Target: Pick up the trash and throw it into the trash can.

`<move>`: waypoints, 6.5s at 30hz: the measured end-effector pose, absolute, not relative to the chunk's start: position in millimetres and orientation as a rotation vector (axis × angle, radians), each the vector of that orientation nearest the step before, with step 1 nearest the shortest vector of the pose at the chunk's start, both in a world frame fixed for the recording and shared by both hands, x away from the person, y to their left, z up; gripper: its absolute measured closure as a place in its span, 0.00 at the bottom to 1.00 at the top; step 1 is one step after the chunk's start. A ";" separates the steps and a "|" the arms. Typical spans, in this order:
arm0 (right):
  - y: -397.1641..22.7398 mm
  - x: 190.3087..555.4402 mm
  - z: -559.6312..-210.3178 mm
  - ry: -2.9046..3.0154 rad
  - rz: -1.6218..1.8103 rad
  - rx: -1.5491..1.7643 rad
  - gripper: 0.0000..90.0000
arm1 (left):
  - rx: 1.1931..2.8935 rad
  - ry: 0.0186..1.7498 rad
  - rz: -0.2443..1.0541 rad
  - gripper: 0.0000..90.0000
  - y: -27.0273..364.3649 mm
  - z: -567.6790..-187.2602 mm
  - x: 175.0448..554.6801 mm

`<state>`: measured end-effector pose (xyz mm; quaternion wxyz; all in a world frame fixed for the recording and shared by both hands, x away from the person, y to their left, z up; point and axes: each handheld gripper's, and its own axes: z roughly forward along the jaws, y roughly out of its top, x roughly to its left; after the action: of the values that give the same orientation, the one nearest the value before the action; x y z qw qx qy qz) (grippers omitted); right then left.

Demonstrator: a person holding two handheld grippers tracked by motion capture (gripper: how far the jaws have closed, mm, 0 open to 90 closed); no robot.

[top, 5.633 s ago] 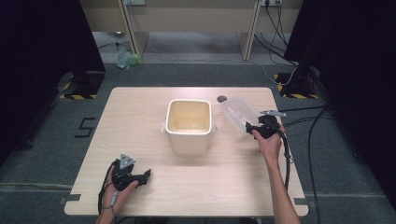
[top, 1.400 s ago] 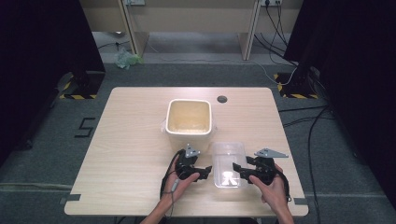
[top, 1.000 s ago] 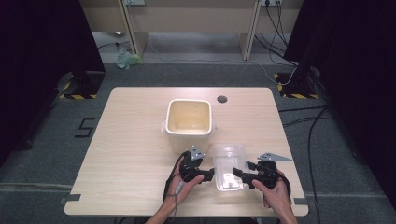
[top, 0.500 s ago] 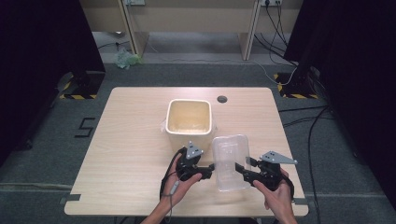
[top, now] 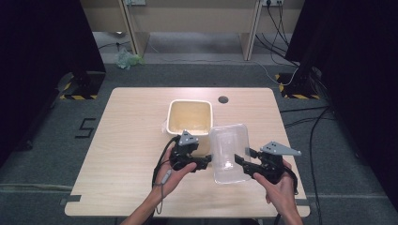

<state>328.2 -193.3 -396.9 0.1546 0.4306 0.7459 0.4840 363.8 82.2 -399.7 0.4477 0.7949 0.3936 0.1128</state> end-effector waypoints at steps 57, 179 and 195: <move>-98.3 433.3 -316.7 2.135 1.469 1.074 0.52 | 1.847 1.159 0.389 0.33 162.6 -337.7 425.1; -190.2 394.8 -435.6 2.162 1.204 1.201 0.24 | 1.853 1.202 0.346 0.20 220.3 -446.9 381.4; -192.6 372.5 -472.5 2.228 1.136 1.217 0.24 | 1.957 1.172 0.381 0.20 212.5 -492.8 361.3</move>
<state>372.5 -192.6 -472.5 0.1792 0.4303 0.7882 0.4018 361.3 212.5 -492.8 0.4027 0.7746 0.4638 0.1507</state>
